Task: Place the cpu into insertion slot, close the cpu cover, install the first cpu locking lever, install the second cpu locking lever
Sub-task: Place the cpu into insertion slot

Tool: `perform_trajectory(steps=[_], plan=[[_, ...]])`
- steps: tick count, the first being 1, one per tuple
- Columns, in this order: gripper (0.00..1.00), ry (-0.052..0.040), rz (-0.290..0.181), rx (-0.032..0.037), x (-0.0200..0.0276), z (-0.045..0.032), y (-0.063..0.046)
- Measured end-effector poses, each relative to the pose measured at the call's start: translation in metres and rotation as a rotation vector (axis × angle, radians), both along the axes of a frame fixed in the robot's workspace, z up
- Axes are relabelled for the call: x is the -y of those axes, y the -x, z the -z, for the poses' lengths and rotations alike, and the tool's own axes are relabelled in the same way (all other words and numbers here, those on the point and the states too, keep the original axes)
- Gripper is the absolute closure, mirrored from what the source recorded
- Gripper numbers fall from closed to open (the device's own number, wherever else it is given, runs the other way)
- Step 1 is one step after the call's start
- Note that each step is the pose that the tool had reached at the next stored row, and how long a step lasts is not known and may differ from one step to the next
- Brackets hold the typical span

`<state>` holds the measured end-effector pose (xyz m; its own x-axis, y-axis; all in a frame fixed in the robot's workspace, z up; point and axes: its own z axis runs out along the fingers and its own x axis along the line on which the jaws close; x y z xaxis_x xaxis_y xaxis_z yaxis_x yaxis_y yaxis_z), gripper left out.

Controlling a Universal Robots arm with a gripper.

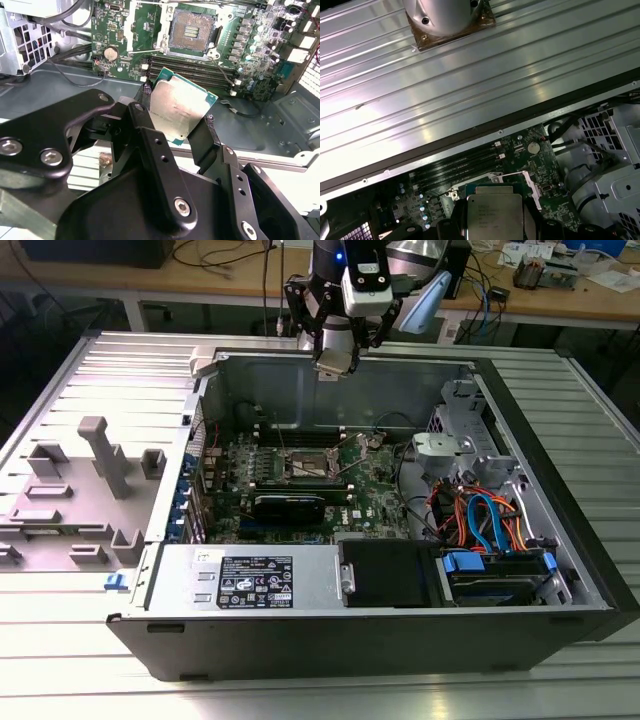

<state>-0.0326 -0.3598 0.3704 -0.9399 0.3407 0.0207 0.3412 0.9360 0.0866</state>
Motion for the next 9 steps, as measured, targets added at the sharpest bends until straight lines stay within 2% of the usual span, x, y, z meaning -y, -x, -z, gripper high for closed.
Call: perform_trajectory(steps=[9], plan=[[0.45, 0.0000, 0.007, -0.0001, 0.0000, 0.0000, 0.0000]])
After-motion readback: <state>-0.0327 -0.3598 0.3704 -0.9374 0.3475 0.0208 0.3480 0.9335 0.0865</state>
